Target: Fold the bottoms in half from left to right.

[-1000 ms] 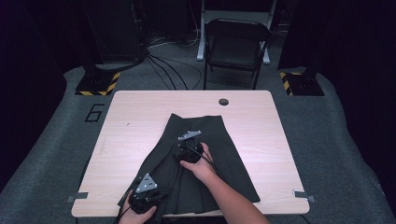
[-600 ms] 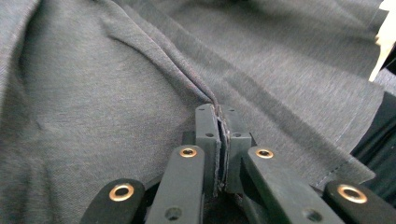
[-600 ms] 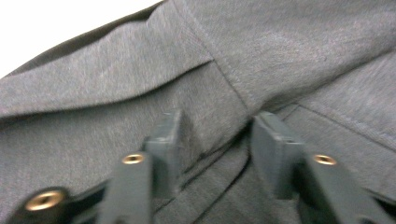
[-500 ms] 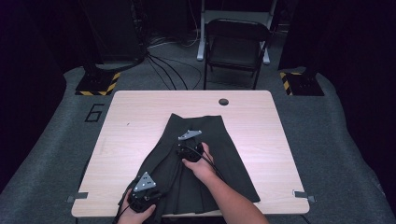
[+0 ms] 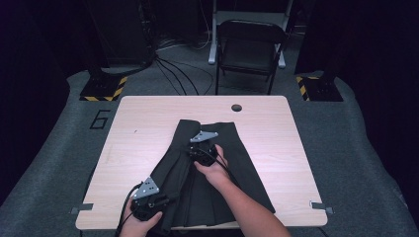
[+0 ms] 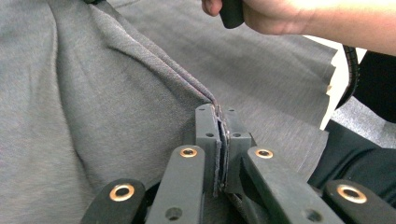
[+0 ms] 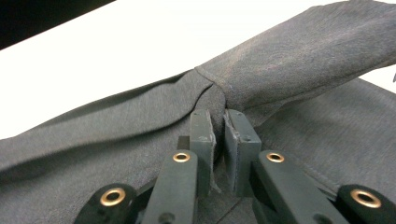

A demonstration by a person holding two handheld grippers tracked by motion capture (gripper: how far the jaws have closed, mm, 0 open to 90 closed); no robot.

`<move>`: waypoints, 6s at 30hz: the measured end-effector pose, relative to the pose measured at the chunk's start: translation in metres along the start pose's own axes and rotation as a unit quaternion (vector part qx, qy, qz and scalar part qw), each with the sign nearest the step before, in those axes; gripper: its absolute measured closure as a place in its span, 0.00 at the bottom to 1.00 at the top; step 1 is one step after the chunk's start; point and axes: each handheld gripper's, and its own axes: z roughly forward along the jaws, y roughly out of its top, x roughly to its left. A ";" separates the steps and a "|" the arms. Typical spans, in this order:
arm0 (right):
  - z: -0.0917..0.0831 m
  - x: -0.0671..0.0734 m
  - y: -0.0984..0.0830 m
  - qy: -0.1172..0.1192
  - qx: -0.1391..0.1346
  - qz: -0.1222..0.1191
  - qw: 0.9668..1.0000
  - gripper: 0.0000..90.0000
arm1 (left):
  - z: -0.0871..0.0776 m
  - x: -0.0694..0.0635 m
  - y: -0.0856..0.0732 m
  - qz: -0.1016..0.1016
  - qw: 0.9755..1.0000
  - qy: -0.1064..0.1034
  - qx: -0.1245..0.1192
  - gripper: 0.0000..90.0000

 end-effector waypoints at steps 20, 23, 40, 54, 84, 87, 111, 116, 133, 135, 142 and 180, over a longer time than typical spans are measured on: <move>-0.039 -0.018 0.022 -0.013 -0.027 -0.003 1.000 0.92 | 0.010 -0.015 0.038 0.029 0.998 -0.038 -0.029 0.98; -0.046 -0.022 0.023 -0.017 -0.027 -0.009 0.999 0.92 | 0.014 -0.020 0.045 0.038 0.998 -0.041 -0.027 0.98; -0.084 -0.047 0.020 -0.042 -0.038 -0.013 0.998 0.93 | 0.052 -0.049 0.076 0.072 0.994 -0.074 -0.016 0.98; -0.087 -0.075 -0.004 -0.070 -0.003 0.000 0.998 0.93 | 0.091 -0.057 0.080 0.072 0.994 -0.082 0.003 0.98; -0.056 -0.095 -0.052 -0.092 0.054 0.042 0.993 0.84 | 0.108 -0.048 0.055 0.045 0.996 -0.070 0.030 0.59; -0.058 -0.093 -0.052 -0.099 0.054 0.047 0.993 0.69 | 0.089 -0.037 0.057 0.048 0.998 -0.049 0.017 0.54; -0.102 -0.039 -0.086 -0.073 0.069 0.017 0.995 0.48 | 0.027 0.032 0.012 -0.014 0.998 0.048 0.042 0.52; -0.112 -0.040 -0.097 -0.087 0.077 0.011 0.993 0.49 | 0.033 0.028 0.007 -0.013 0.998 0.030 0.051 0.79; -0.127 -0.051 -0.122 -0.073 0.081 0.047 0.993 0.50 | 0.044 0.005 0.020 0.015 0.998 0.019 0.050 0.92; -0.126 -0.052 -0.123 -0.072 0.077 0.044 0.993 0.50 | 0.048 0.001 0.018 0.005 0.999 0.015 0.048 0.79; -0.126 -0.046 -0.124 -0.063 0.076 0.045 0.994 0.52 | 0.051 -0.011 0.013 0.017 0.998 0.006 0.057 0.71; -0.123 -0.040 -0.117 -0.041 0.063 0.027 0.997 0.95 | 0.056 0.039 0.040 -0.020 0.996 0.081 0.013 0.45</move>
